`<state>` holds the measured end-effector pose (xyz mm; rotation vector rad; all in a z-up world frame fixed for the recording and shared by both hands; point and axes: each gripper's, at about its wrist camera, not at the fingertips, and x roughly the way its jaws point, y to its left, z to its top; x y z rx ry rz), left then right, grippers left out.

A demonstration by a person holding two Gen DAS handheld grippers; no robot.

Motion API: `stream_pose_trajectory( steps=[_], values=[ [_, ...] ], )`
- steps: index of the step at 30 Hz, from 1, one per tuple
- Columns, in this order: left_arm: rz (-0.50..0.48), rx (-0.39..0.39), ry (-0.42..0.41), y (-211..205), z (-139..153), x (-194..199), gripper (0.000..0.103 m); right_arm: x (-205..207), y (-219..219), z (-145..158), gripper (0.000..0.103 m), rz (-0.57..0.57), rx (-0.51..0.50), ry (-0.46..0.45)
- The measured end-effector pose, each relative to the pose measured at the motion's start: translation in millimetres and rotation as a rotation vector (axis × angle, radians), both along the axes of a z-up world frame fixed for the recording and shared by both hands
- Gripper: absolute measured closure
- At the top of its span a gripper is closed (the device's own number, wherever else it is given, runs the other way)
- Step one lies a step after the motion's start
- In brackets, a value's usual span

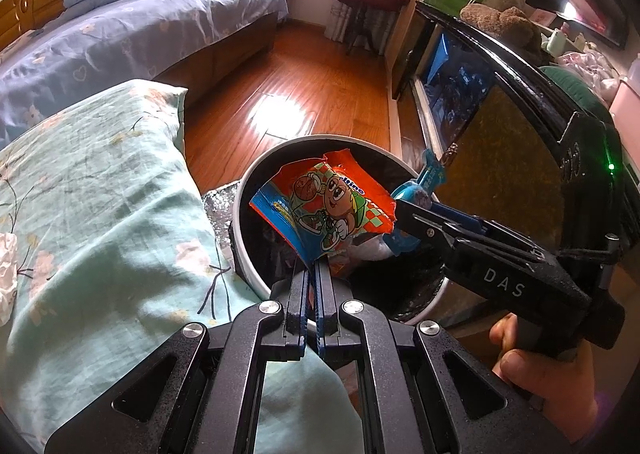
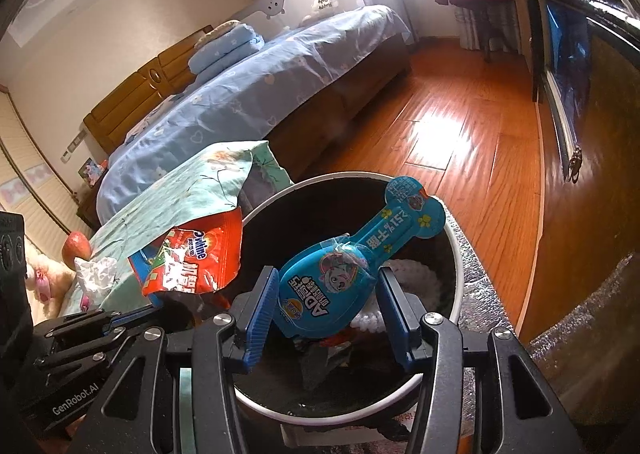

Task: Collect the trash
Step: 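Carry the snack wrapper and blue bottle over the bin and open both tools, then move both open tools back toward the pink candy bottle and white tissue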

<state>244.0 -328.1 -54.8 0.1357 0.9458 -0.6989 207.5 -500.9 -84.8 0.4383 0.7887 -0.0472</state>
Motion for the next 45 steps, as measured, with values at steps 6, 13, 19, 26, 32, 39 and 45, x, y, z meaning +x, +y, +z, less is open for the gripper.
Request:
stream_pose_trajectory(
  steps=[6,13,19,26,32,39,45],
  values=[
    [-0.001,0.0,0.002,-1,0,0,0.101,0,0,0,0.052,0.001,0.0,0.001],
    [-0.002,-0.001,0.004,-1,0,0,0.101,0,0,-1,0.052,0.002,-0.001,0.002],
    [-0.003,-0.006,0.002,-2,1,-1,0.101,-1,2,-3,0.052,0.005,-0.005,0.008],
    [-0.003,-0.007,0.001,-1,2,-2,0.101,-1,2,-3,0.052,0.005,-0.008,0.011],
    [0.01,-0.004,0.002,2,4,-3,0.078,-1,2,-3,0.049,0.007,0.002,0.017],
    [0.044,-0.017,-0.011,21,9,-10,0.056,-6,2,2,0.029,-0.011,0.009,0.011],
    [0.087,-0.04,-0.019,52,13,-21,0.045,-14,14,10,0.013,-0.009,0.033,-0.009]
  ],
)
